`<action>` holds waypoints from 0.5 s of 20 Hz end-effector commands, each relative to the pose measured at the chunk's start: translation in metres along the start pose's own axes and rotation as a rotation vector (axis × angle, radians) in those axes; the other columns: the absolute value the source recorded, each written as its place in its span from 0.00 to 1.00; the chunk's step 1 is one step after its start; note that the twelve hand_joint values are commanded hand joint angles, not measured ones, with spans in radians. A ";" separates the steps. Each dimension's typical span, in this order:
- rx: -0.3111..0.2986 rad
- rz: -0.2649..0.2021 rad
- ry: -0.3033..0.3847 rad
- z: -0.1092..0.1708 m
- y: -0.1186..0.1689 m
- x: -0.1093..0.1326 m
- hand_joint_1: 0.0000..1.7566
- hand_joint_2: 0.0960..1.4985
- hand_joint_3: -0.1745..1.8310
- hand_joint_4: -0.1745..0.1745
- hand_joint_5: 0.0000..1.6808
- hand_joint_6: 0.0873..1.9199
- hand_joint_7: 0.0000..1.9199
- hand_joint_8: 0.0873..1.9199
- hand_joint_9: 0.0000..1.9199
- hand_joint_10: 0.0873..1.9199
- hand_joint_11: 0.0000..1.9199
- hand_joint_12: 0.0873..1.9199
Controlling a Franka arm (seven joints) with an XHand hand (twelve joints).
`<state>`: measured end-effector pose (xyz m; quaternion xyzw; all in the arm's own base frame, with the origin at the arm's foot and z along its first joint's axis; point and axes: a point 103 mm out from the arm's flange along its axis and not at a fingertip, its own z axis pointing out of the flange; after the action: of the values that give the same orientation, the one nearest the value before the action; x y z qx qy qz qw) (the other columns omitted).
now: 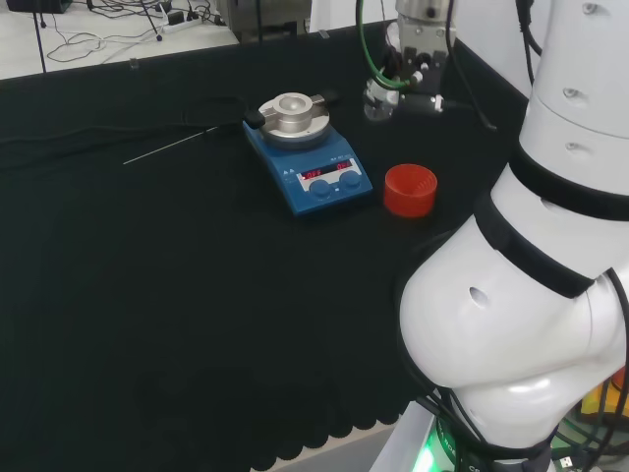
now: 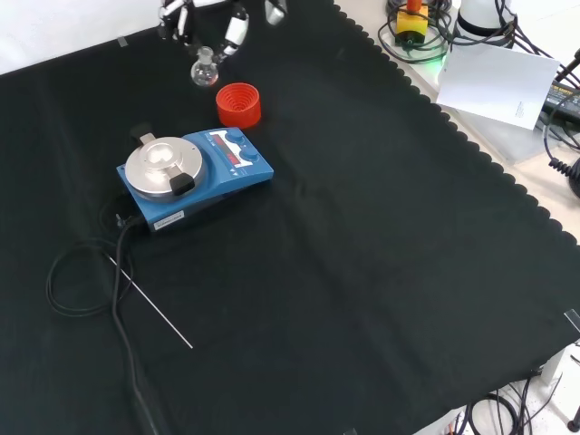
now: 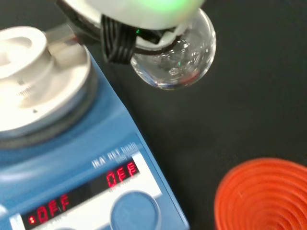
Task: Place the round-bottom flask on the heater.
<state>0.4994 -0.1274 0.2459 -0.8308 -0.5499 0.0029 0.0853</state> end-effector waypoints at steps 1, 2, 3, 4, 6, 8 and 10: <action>0.022 -0.067 0.018 -0.006 0.041 0.059 0.66 0.39 0.46 0.34 0.71 0.42 0.17 0.34 0.31 0.30 0.07 0.72; 0.022 -0.072 0.021 -0.007 0.046 0.063 0.66 0.39 0.46 0.33 0.71 0.42 0.17 0.34 0.31 0.30 0.07 0.72; 0.023 -0.077 0.025 -0.008 0.051 0.068 0.66 0.39 0.46 0.33 0.71 0.42 0.17 0.34 0.31 0.30 0.07 0.72; 0.025 -0.082 0.031 -0.009 0.056 0.072 0.66 0.39 0.46 0.33 0.71 0.42 0.17 0.34 0.31 0.30 0.07 0.72; 0.028 -0.091 0.036 -0.009 0.063 0.080 0.66 0.39 0.46 0.32 0.71 0.42 0.17 0.34 0.31 0.30 0.07 0.72; 0.035 -0.103 0.037 -0.008 0.071 0.089 0.66 0.39 0.46 0.32 0.71 0.42 0.17 0.34 0.31 0.30 0.07 0.72; 0.042 -0.110 0.037 -0.006 0.077 0.098 0.66 0.39 0.46 0.32 0.71 0.42 0.17 0.34 0.31 0.30 0.07 0.72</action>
<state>0.5832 -0.0961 0.2613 -0.8105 -0.5794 -0.0105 0.0856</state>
